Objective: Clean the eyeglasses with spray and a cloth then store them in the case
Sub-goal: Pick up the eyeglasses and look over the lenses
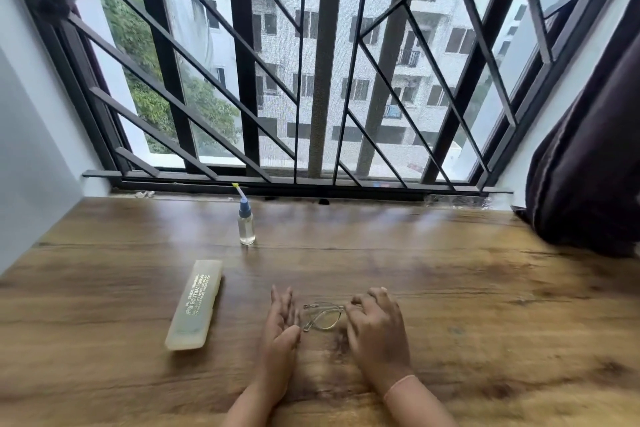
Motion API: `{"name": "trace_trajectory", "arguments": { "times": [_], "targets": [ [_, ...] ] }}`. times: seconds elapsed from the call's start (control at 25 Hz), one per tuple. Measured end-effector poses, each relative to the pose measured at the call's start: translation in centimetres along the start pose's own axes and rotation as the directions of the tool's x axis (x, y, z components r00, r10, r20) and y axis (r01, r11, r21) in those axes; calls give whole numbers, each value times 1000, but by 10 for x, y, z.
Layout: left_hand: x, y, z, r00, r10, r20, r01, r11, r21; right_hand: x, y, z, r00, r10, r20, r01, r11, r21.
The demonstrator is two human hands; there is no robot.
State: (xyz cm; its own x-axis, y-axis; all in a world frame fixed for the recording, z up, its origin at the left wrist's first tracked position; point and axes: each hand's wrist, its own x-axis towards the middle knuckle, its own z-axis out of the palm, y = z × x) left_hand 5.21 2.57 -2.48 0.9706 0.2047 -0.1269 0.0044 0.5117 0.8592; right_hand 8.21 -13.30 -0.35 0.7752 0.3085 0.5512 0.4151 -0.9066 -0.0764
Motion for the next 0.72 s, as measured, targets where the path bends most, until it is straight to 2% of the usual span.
{"name": "trace_trajectory", "arguments": {
  "times": [0.36,0.6,0.72],
  "targets": [
    [2,-4,-2,1000,7,-19,-6,996,86,15,6,8,999,-30,30,32,998,-48],
    [5,-7,-4,1000,14,-26,-12,997,79,13,5,4,996,-29,79,32,999,-30],
    [9,-9,-6,999,19,-27,-17,998,60,18,5,-4,999,-2,53,0,1000,30]
  ]
}}
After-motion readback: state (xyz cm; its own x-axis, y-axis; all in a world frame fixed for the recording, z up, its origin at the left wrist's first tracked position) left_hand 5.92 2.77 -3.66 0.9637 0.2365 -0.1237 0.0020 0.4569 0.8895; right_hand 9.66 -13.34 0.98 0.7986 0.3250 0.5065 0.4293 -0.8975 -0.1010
